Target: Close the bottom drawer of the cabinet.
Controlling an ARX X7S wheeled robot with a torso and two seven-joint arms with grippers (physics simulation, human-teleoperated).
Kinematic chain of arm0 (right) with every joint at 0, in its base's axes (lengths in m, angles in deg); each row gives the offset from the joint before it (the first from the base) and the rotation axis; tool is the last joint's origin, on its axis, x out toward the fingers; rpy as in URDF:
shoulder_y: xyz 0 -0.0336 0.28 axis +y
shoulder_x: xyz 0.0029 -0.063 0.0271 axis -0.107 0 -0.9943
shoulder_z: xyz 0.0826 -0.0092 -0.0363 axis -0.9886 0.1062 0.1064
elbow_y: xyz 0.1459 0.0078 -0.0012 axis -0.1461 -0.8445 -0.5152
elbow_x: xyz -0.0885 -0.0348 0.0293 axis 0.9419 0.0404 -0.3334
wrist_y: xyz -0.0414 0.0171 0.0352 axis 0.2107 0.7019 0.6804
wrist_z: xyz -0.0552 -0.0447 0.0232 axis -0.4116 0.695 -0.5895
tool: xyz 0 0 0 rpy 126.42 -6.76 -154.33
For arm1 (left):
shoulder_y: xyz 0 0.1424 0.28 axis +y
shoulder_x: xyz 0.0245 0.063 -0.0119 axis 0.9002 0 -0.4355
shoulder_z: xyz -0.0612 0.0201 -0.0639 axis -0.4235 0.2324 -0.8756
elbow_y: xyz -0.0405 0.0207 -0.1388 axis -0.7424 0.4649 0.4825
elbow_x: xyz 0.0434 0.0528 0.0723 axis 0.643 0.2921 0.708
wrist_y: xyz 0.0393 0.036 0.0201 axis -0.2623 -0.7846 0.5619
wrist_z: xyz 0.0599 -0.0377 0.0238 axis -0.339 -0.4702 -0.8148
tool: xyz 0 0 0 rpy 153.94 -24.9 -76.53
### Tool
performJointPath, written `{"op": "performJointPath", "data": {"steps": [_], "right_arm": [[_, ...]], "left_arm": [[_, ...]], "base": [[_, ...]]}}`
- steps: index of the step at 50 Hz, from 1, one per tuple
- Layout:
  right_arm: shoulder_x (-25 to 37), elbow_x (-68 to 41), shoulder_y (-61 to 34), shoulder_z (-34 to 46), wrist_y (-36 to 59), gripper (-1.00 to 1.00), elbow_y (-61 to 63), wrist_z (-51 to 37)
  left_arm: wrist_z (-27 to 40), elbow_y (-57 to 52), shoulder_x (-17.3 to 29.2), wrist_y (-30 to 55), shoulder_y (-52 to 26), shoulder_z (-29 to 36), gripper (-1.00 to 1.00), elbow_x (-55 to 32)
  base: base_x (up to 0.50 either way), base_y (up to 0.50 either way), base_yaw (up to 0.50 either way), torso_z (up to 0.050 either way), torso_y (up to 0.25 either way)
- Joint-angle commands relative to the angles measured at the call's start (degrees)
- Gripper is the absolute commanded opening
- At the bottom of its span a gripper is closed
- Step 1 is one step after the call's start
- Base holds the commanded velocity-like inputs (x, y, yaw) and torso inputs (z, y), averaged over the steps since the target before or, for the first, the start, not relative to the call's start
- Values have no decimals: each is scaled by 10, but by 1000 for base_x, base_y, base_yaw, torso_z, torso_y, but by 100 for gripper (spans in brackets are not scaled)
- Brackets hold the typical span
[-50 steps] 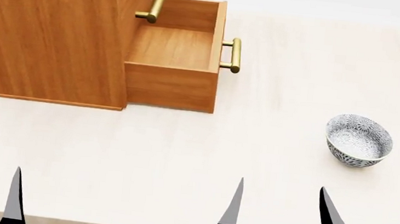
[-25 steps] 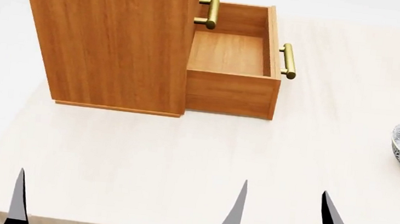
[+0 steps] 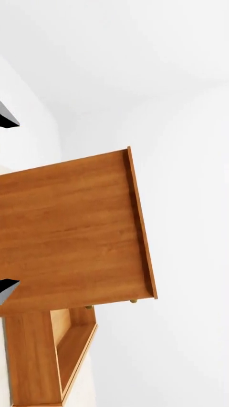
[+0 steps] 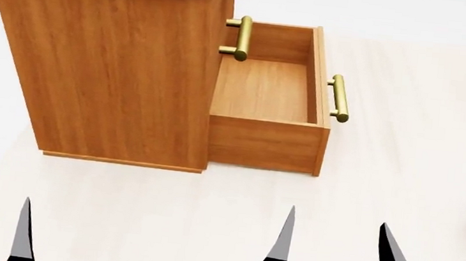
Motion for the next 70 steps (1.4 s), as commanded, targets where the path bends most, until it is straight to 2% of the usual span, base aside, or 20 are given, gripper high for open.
{"op": "performJointPath", "data": {"steps": [1,27,43,47,50,51,56,61,70], "right_arm": [[4,-12,-2,-1,3,100,2,-4],[16,11,-6,22,-8,100,-17,-19],[32,23,-25,35,36,100,21,-40],[50,24,-78,32,111,100,81,-55],[61,-15,-157,-1,217,100,120,-60],[60,-45,-199,-33,260,100,123,-55],[83,-68,-308,-79,332,100,86,-54],[117,-52,-368,-84,328,100,2,-41],[154,-2,-377,-64,230,100,-169,-11]], "left_arm": [[6,-2,5,2,-1,3,100,-4],[20,4,13,-3,2,11,100,-9],[27,8,17,-5,1,11,100,-16],[29,5,18,-3,2,12,100,-17],[31,1,19,-1,2,15,100,-15],[31,-3,20,1,3,16,100,-15],[32,2,22,-4,3,11,100,-20],[33,9,24,-8,1,11,100,-22],[36,13,25,-10,0,20,100,-20]], "base": [[500,0,0,0,0],[499,0,0,0,1],[0,0,0,0,0],[0,0,0,0,0],[0,0,0,0,0],[0,0,0,0,0],[0,0,0,0,0],[0,0,0,0,0],[0,0,0,0,0]]}}
